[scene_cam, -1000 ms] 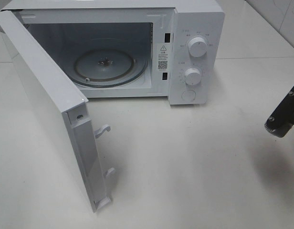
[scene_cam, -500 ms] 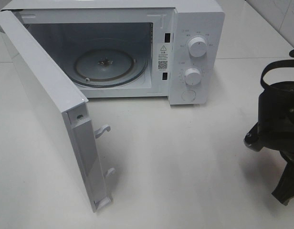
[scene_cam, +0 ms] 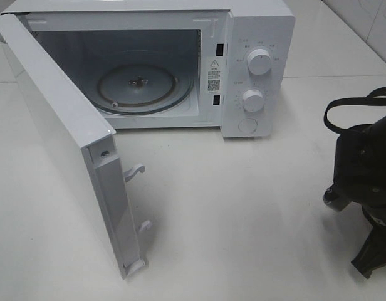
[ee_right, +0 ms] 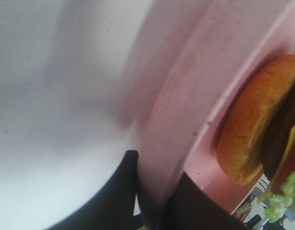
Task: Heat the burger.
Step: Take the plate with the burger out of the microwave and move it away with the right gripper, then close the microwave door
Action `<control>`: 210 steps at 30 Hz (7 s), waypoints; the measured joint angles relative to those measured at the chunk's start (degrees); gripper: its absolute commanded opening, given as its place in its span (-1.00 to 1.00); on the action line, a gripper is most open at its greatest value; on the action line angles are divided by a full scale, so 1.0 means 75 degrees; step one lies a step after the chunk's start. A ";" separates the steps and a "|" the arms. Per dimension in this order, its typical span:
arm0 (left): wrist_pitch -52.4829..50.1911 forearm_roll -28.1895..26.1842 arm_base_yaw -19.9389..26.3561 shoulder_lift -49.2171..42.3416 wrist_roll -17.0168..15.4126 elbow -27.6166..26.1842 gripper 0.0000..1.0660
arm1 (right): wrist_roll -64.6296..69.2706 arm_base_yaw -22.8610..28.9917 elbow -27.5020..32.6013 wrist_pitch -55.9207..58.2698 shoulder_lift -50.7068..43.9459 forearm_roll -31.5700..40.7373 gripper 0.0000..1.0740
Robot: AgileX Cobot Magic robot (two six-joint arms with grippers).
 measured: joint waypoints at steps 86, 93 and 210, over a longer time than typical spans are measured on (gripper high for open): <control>0.0000 0.0000 0.0000 0.0000 0.0000 0.0000 0.87 | -0.5363 -0.3040 0.0863 0.0795 -1.4133 0.5623 0.42; 0.0000 0.0000 0.0000 0.0000 0.0000 0.0000 0.87 | -0.5363 -0.3155 0.0863 0.0795 -1.4133 0.5623 0.42; -1.4332 0.1902 0.0000 1.1039 -0.0863 0.1696 -1.00 | -0.5363 -0.3155 0.0863 0.0795 -1.4133 0.5623 0.42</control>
